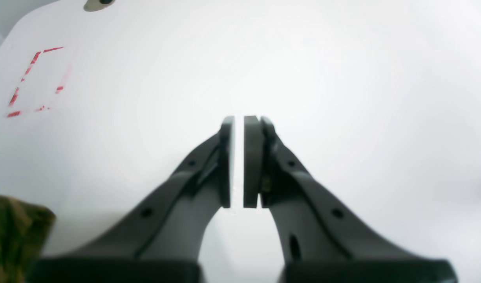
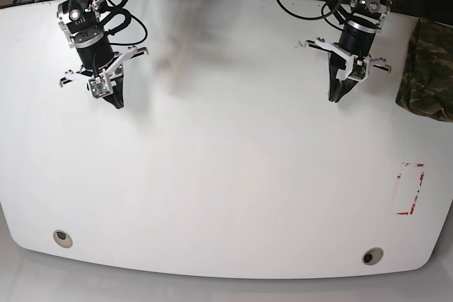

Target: Layout the t-shirt on the table in an organized manner, then fold the t-shirt properly

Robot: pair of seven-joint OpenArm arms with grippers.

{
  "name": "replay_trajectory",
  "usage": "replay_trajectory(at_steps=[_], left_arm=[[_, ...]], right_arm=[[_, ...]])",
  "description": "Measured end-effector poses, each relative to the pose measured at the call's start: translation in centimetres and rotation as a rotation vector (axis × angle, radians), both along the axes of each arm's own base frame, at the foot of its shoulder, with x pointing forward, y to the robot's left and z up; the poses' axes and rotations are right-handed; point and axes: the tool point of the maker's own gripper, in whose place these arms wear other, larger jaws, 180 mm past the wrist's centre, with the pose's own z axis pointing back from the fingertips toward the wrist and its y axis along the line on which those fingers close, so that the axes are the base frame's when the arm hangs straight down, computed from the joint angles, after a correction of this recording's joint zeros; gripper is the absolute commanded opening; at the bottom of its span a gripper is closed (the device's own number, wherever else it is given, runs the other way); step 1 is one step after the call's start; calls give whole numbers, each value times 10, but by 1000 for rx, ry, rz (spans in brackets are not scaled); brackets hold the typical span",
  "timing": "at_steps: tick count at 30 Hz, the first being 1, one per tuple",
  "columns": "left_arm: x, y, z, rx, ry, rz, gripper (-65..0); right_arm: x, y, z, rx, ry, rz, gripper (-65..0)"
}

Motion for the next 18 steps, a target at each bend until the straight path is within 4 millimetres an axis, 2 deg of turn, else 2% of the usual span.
replay_trajectory(at_steps=[5,11,18], left_arm=[[-28,0,-15,5,73,-1,-624],[-58,1,-31,7,154,3,-624],[-94,2,-47,9,250,5,-624]], right_arm=[[-21,4,-8,29,8,7,-650],[-55,12,-29,69,90,-15,-650],[-99,4,-43,87,167,-93,-650]])
